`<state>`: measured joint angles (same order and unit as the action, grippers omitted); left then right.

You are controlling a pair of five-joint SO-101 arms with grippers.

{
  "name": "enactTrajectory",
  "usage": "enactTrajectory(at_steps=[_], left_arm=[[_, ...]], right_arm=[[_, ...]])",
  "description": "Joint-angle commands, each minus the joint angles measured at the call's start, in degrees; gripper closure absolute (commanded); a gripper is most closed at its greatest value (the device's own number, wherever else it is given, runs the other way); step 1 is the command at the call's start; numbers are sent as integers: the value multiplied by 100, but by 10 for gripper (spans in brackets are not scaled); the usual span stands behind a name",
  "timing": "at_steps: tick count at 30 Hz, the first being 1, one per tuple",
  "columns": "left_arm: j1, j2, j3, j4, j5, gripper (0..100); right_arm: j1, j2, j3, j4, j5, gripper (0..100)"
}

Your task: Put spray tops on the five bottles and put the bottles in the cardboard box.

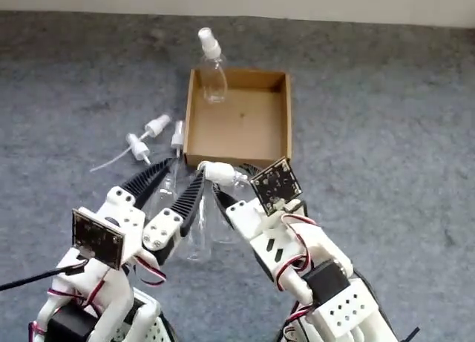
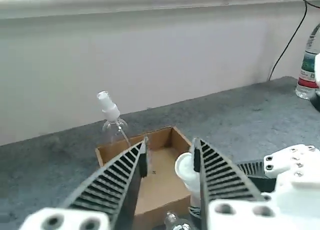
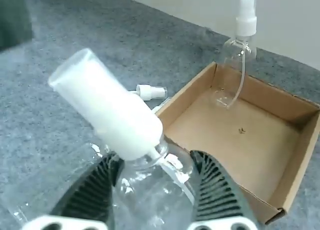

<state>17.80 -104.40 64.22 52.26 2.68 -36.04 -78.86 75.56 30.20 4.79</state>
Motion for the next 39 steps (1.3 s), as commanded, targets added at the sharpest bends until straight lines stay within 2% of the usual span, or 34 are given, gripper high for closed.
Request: enactTrajectory(at_steps=[1, 7, 10, 12, 16, 25, 30, 33, 39], left_arm=[[-620, 215, -119, -360, -70, 864], [-919, 2079, -866, -404, -88, 864], [-1077, 2958, -1323, -105, -88, 864], [-1305, 3081, -1508, 132, -79, 864], [-1516, 2624, -1358, 299, -70, 864], [-637, 963, -312, 264, -70, 867], [-488, 813, 330, -466, -53, 867], [-505, 804, 567, -897, 246, 867], [-391, 760, 585, -967, 352, 867]], right_arm=[[75, -92, -92, -163, -44, 995], [84, -101, -101, -145, -35, 995], [92, -101, -110, -145, -35, 995], [92, -101, -127, -145, -35, 995], [92, -101, -127, -145, -35, 995], [66, -92, -101, -136, -35, 995], [66, -92, -92, -127, -35, 995], [66, -92, -92, -127, -18, 995], [66, -92, -92, -127, -18, 995]])
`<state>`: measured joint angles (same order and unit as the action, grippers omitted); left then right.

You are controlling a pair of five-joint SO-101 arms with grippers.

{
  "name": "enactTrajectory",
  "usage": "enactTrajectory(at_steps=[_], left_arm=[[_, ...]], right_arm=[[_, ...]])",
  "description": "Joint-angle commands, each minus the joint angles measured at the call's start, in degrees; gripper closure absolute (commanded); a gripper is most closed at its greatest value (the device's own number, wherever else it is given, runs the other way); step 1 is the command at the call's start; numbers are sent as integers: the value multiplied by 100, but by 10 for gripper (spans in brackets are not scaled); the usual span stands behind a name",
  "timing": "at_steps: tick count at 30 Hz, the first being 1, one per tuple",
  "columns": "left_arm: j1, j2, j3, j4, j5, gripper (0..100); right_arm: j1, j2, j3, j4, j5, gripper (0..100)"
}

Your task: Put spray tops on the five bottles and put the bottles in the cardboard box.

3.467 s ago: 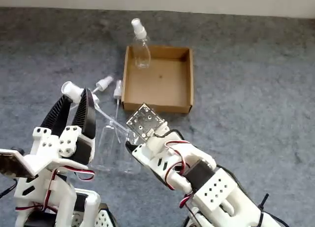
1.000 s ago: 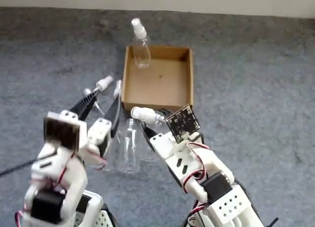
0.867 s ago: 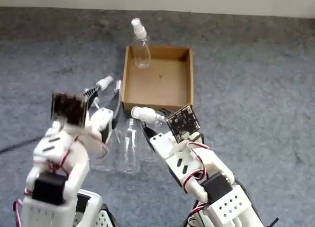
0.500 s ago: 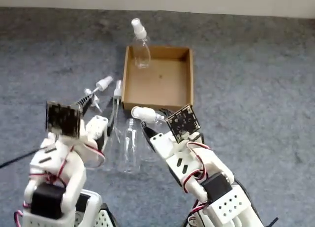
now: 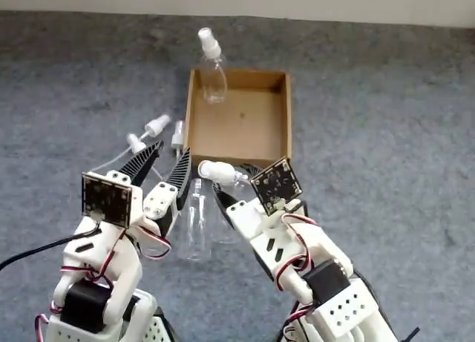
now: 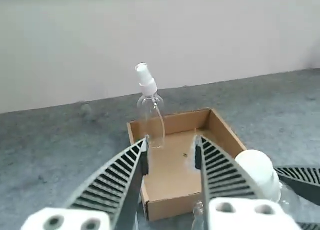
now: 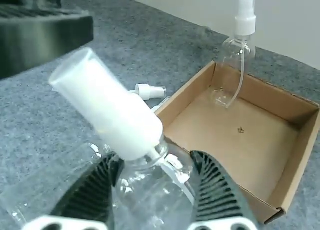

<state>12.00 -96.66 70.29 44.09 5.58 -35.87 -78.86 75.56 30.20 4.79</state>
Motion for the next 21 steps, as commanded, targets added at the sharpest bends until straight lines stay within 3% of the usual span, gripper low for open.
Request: enactTrajectory(at_steps=[1, 5, 12, 21], left_arm=[[233, -13, -22, -149, 62, 867], [479, 40, -13, -167, 26, 867], [549, 505, 180, -870, 18, 867], [541, 1349, -57, -862, 18, 867]], right_arm=[[48, -92, -92, -127, -9, 995], [48, -92, -92, -127, -9, 995], [48, -101, -127, 154, 0, 995], [66, -127, -136, 338, 0, 995]])
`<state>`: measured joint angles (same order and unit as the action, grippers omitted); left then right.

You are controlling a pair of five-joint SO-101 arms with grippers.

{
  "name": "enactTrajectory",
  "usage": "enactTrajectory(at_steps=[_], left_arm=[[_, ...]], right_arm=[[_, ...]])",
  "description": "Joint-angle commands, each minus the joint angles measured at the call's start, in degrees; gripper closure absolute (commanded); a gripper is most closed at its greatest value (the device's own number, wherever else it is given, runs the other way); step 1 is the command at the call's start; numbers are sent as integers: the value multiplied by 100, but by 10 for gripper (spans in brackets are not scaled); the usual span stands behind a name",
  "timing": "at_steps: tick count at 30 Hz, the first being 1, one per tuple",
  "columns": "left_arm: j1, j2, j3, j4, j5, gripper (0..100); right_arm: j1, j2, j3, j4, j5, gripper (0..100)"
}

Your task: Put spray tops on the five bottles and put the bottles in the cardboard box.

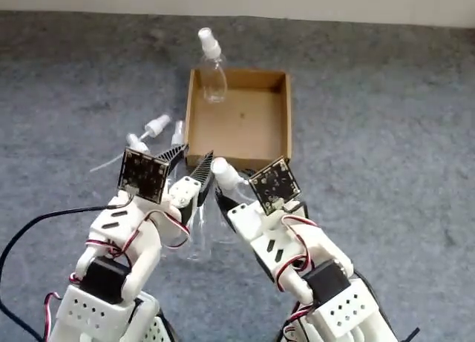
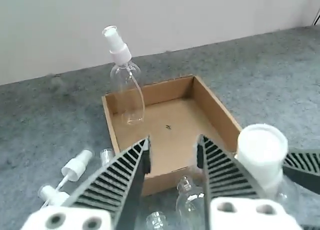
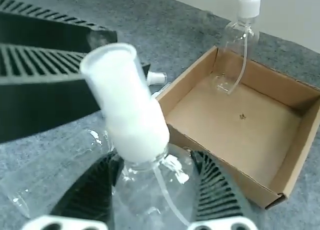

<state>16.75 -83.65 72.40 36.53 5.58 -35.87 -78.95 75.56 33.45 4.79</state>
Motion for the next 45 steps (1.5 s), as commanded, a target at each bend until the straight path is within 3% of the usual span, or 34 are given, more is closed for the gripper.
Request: enactTrajectory(at_steps=[1, 5, 10, 15, 23, 30, 38, 45], left_arm=[[66, 48, -268, -105, 18, 867], [-251, 40, -549, -105, 18, 867], [-585, -321, -1147, 527, 53, 867], [-409, -1024, -892, 563, 44, 867], [312, -1051, -330, 246, -290, 867], [303, -989, -57, 53, -343, 867], [303, 224, -303, -53, -343, 867], [180, -101, -259, -18, -343, 866]], right_arm=[[66, -119, -136, 13, 0, 995], [66, -101, -136, 13, 0, 995], [75, -92, -136, 4, 0, 995], [48, -92, -136, 4, 0, 995], [48, -101, -136, 13, 0, 995], [48, -119, -136, 22, 0, 995], [75, -127, -154, 31, 0, 995], [356, -84, -681, 154, -18, 995]])
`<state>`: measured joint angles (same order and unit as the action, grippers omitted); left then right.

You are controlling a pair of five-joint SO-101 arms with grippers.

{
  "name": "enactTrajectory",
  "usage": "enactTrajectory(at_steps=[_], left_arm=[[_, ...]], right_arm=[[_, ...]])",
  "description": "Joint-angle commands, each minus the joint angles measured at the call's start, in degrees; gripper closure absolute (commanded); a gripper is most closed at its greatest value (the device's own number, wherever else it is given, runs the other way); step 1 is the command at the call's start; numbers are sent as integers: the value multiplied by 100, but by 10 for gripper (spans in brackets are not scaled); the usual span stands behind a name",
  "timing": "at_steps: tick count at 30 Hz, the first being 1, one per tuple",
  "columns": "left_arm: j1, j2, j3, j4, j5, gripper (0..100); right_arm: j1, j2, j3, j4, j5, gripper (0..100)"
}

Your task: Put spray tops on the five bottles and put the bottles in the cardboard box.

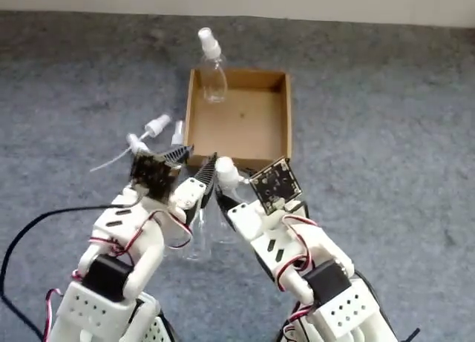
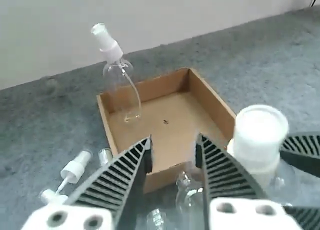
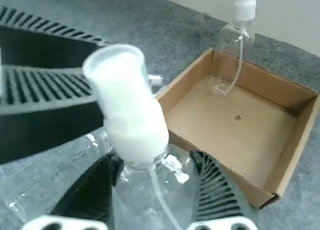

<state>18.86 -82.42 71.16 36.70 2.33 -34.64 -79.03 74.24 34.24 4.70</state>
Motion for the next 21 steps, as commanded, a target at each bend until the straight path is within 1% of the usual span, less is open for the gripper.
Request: enactTrajectory(at_steps=[1, 5, 7, 11, 14, 16, 18, 21], left_arm=[[-101, -330, -127, -35, -18, 864], [-382, -585, -127, 97, 0, 863], [-382, -620, -127, 193, 9, 863], [-233, -611, -127, 202, -18, 862], [92, -602, -127, 308, -88, 845], [338, -602, -154, 413, -404, 797], [523, -602, -145, 457, -554, 764], [558, -602, -145, 422, -580, 760]], right_arm=[[347, -75, -673, 75, -18, 995], [664, 4, -1200, 75, 0, 995], [787, 338, -1569, 75, 9, 995], [963, 1727, -2712, 75, -44, 995], [963, 2985, -3864, 145, -466, 995], [945, 3776, -4725, 505, -712, 995], [936, 4453, -5560, 1086, -967, 995], [936, 5182, -6615, 1930, -1345, 995]])
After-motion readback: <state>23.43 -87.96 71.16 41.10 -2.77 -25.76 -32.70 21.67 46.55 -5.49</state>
